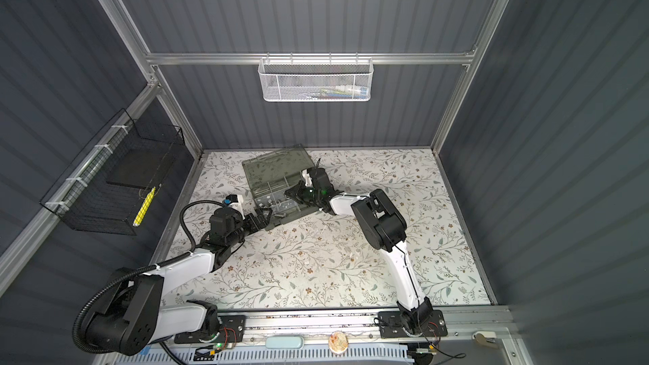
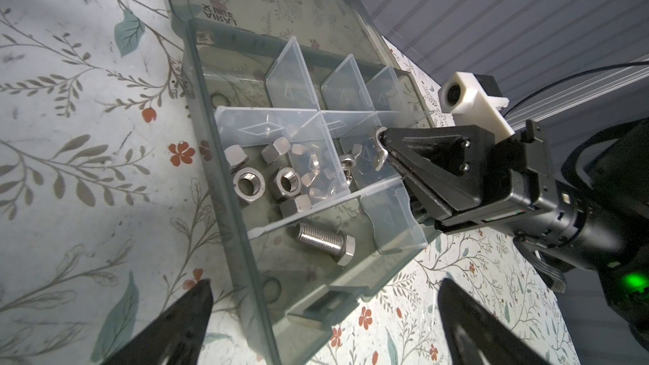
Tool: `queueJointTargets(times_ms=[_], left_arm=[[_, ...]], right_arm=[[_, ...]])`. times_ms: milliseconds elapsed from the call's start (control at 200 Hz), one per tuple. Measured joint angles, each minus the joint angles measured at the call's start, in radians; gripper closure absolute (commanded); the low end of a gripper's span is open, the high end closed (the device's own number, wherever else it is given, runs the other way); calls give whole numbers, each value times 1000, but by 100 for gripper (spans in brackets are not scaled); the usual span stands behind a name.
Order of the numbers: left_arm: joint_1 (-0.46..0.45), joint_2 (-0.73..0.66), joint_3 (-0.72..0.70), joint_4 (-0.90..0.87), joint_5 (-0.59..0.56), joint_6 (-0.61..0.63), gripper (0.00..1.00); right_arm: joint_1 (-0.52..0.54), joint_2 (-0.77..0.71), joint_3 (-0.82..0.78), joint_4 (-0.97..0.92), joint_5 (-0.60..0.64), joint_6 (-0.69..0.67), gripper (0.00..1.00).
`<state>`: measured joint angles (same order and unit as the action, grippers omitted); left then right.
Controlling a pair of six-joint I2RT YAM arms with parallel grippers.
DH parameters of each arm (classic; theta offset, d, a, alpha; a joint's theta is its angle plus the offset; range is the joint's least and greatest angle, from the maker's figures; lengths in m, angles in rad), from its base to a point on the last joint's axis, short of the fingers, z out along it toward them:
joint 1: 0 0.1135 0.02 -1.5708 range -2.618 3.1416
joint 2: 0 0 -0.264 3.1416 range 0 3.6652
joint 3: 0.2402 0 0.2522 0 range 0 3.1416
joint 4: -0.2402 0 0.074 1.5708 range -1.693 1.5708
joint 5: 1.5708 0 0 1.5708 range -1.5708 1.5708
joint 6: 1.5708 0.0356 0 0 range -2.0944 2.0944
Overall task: Sort the screws and nuts into containers
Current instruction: Place the nut into the container.
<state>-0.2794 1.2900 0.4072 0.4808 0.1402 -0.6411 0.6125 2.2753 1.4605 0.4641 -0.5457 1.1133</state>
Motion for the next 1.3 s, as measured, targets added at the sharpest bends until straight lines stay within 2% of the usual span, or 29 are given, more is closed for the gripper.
queueJointTargets(times_ms=[285,715,1061,1191,1296], left_arm=[[0,0,0,8,3,0,0],[0,0,0,8,3,0,0],[0,-2,0,7,0,1,0],[0,-10,0,6,-2,1,0],[0,-28,-1,6,-9,2,0]], right_arm=[[0,0,7,-21,11,-18,82],[0,-12,13,-29,11,-28,65],[0,-130,12,-72,16,-87,50],[-2,-195,-11,-79,21,-122,37],[-8,-259,-54,-103,33,-162,13]])
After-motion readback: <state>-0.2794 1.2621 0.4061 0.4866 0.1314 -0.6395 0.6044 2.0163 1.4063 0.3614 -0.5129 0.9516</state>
